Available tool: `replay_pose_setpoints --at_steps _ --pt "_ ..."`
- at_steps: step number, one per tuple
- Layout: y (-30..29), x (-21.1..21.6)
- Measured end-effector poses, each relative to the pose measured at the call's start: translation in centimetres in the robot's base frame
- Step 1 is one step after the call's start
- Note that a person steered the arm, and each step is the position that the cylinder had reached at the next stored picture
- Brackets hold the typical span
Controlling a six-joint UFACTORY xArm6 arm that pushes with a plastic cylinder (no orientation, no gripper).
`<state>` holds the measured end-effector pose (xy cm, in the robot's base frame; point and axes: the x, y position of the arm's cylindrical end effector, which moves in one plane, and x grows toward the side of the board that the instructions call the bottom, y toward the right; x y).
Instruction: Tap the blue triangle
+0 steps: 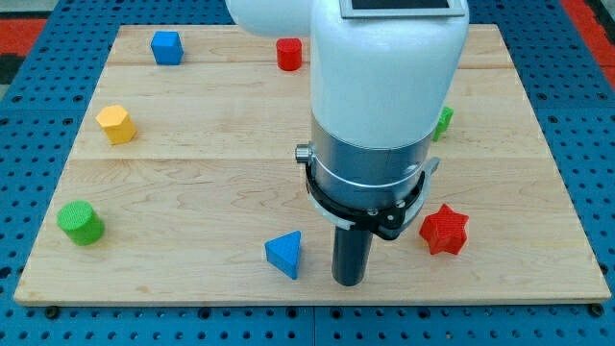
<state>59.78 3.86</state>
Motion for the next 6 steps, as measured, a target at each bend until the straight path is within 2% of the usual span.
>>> replay_pose_setpoints --at_steps 3,4,5,6 --pt "-3.2 0.3" --pt "-3.5 -3.6" --pt "-5.3 -3.3" --pt "-2.9 -2.7"
